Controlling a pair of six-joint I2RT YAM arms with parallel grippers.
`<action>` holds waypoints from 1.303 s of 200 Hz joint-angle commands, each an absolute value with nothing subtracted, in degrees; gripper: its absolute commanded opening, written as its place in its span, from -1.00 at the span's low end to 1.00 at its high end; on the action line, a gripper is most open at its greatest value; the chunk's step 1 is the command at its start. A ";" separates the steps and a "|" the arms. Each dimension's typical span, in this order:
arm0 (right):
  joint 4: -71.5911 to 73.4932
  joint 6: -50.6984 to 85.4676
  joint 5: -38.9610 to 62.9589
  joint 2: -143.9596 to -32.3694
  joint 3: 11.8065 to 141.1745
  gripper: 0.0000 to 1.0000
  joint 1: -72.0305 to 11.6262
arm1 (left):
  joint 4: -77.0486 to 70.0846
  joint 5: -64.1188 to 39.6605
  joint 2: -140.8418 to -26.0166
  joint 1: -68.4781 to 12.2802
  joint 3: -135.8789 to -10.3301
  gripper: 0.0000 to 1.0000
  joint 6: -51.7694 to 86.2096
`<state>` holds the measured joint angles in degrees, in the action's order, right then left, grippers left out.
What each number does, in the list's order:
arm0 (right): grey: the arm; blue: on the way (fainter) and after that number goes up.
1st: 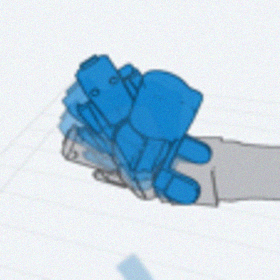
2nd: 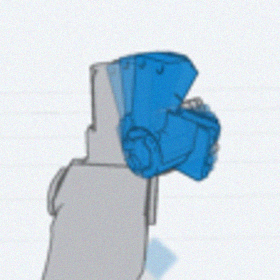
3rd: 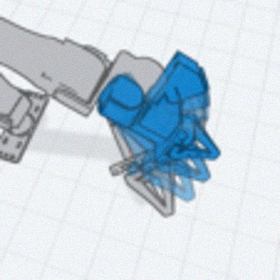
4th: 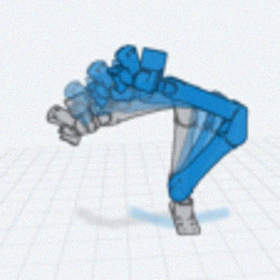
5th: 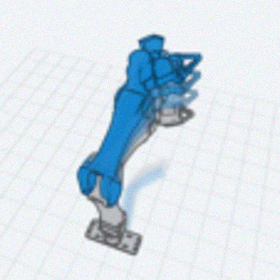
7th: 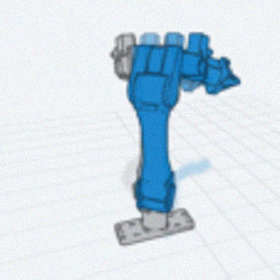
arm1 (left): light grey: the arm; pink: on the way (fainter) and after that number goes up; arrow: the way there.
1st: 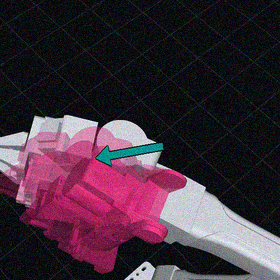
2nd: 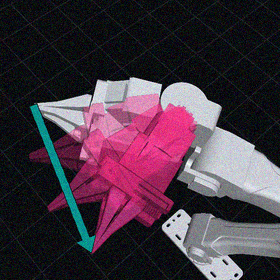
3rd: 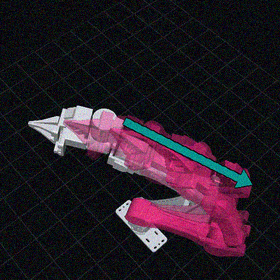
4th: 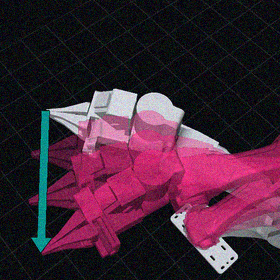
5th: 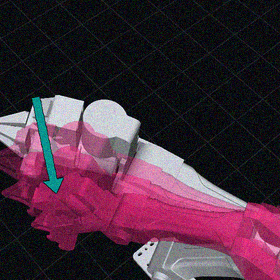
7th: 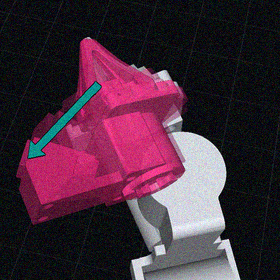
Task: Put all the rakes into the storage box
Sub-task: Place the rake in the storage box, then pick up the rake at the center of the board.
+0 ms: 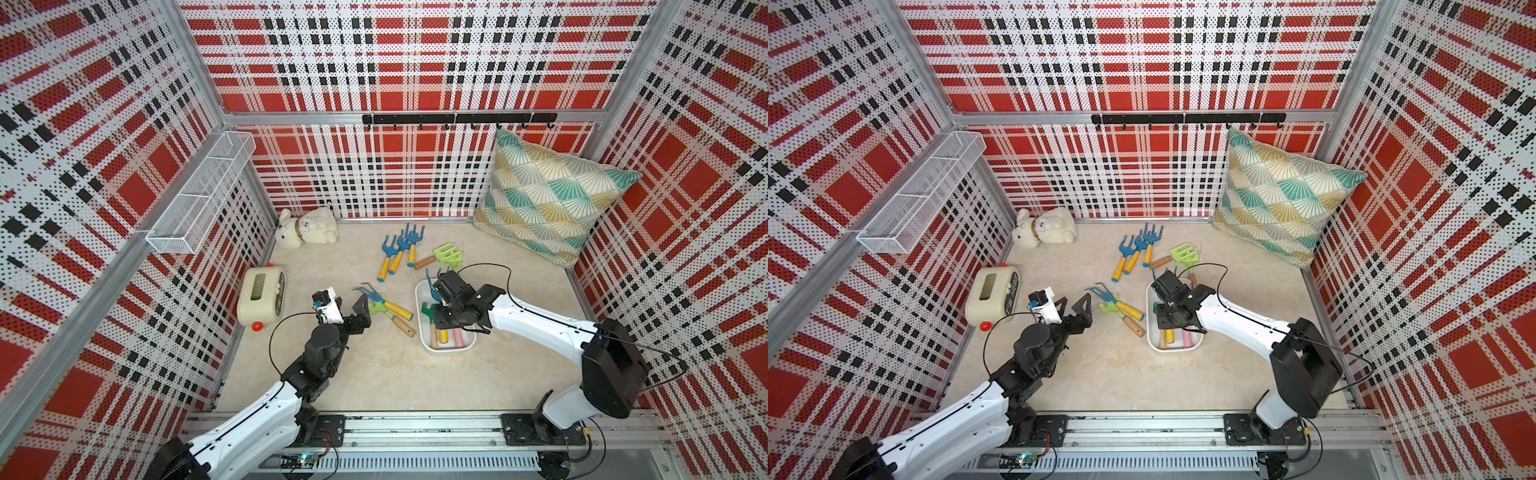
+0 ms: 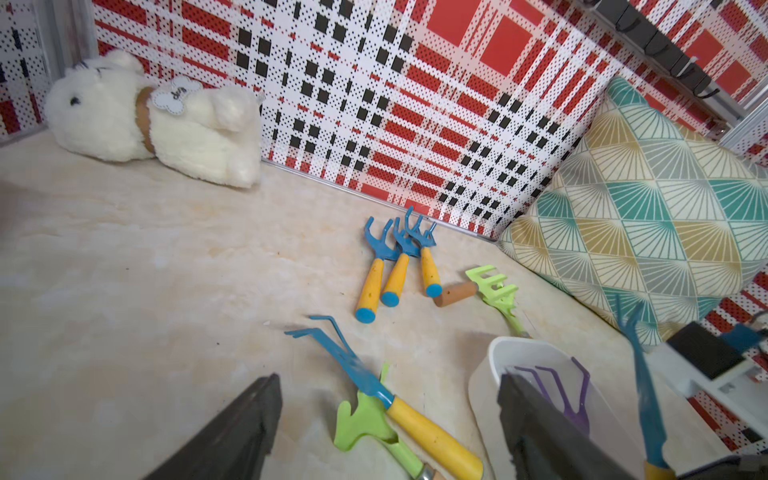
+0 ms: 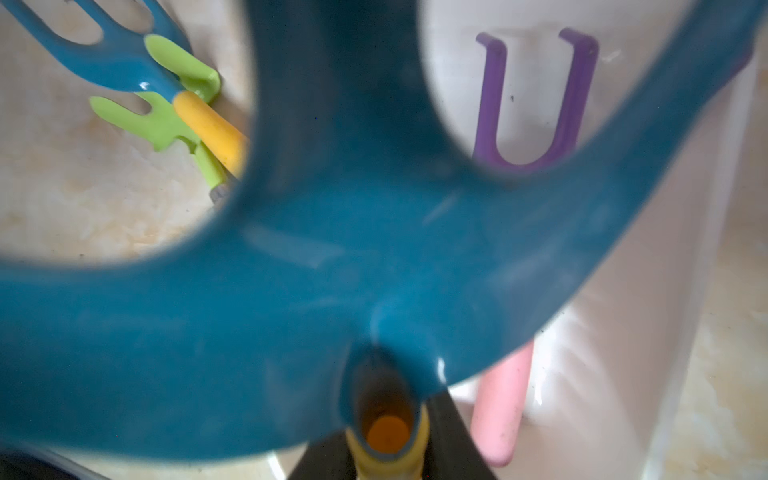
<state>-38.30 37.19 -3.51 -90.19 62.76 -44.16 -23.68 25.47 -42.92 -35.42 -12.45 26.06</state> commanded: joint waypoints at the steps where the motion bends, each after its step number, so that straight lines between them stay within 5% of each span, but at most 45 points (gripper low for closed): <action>1: -40.16 37.53 -3.30 -91.34 64.12 -0.99 -43.95 | -26.43 26.04 -43.04 -35.11 -13.27 0.76 24.19; 38: -39.95 37.40 -2.43 -91.03 62.40 -0.59 -43.95 | -26.46 25.81 -44.98 -35.01 -13.97 0.76 24.35; 62: -40.94 37.18 -3.36 -90.85 62.73 -0.09 -43.95 | -26.70 25.56 -44.85 -35.01 -13.94 0.76 24.35; 99: -41.99 37.18 -5.28 -88.16 63.02 0.20 -43.95 | -26.65 25.62 -43.96 -34.36 -13.54 0.76 24.46; 191: -29.70 35.16 2.46 -82.23 62.73 0.18 -46.16 | -27.02 11.83 -45.84 -19.65 -11.74 0.77 32.02; 260: -34.95 27.69 -0.75 -98.21 78.30 0.14 -53.98 | -30.06 0.75 -52.04 -8.42 -10.81 0.76 37.61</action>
<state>-32.73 31.53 1.15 -92.60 73.54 -52.21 -27.57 5.50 -51.72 -9.50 -11.57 35.64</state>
